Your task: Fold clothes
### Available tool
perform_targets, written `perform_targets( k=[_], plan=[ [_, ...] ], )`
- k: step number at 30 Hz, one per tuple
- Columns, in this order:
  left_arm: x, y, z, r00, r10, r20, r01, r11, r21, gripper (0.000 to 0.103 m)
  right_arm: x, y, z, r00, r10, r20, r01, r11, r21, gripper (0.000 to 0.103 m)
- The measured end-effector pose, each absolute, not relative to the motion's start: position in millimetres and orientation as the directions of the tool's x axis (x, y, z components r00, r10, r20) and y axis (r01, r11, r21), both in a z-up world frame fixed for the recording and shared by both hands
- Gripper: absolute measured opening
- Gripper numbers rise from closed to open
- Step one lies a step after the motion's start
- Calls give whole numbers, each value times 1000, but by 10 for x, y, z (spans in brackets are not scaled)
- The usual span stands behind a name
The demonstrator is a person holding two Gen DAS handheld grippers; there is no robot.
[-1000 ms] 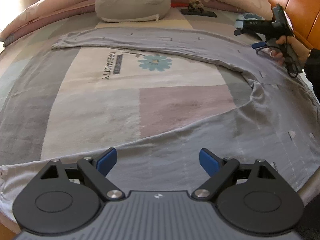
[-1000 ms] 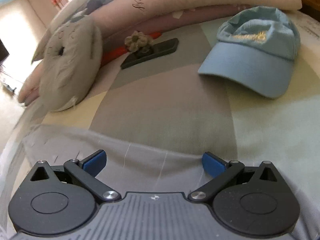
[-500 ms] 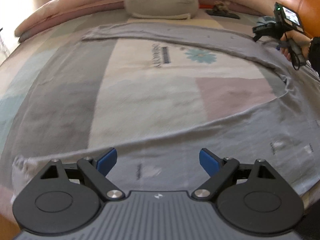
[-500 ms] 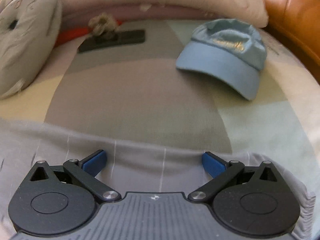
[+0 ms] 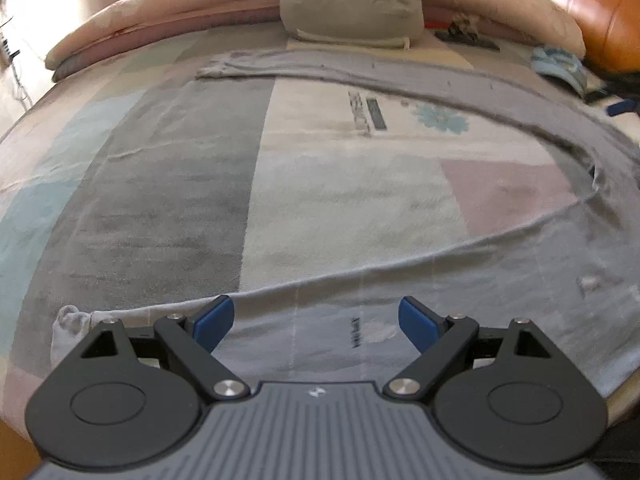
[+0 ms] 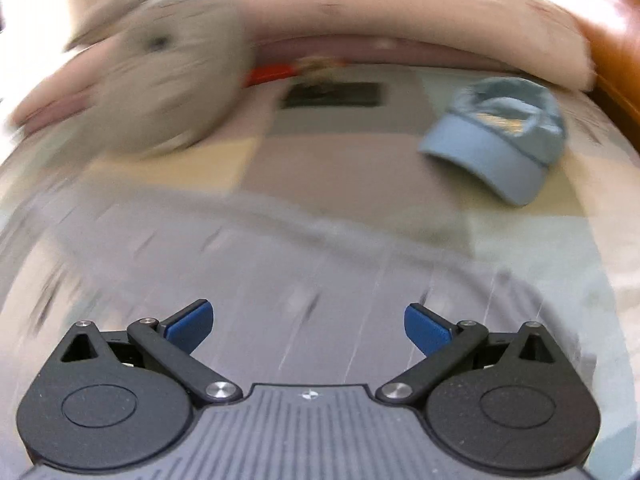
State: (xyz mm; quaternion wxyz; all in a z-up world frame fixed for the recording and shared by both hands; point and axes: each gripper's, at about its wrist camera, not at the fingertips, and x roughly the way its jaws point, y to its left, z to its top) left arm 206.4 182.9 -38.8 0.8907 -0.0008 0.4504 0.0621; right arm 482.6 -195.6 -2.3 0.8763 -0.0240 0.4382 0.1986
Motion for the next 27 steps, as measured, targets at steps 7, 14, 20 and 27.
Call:
perform_targets(
  k=[7, 14, 20, 27],
  plan=[
    [1997, 1964, -472, 560, 62, -826, -66, 997, 30, 90, 3318, -1814, -387, 454, 325, -830, -579, 815, 3, 103],
    [1930, 2100, -554, 531, 14, -847, -21, 1000, 3, 91, 2814, -1800, -700, 517, 310, -798, -483, 875, 26, 103],
    [1752, 2330, -485, 528, 45, -848, -82, 997, 1, 91, 2766, -1780, -732, 566, 280, -775, -420, 907, 21, 103],
    [1770, 2409, -451, 576, 64, -815, -130, 991, -14, 91, 2888, -1693, -583, 575, 283, -768, -366, 928, 68, 103]
  ],
)
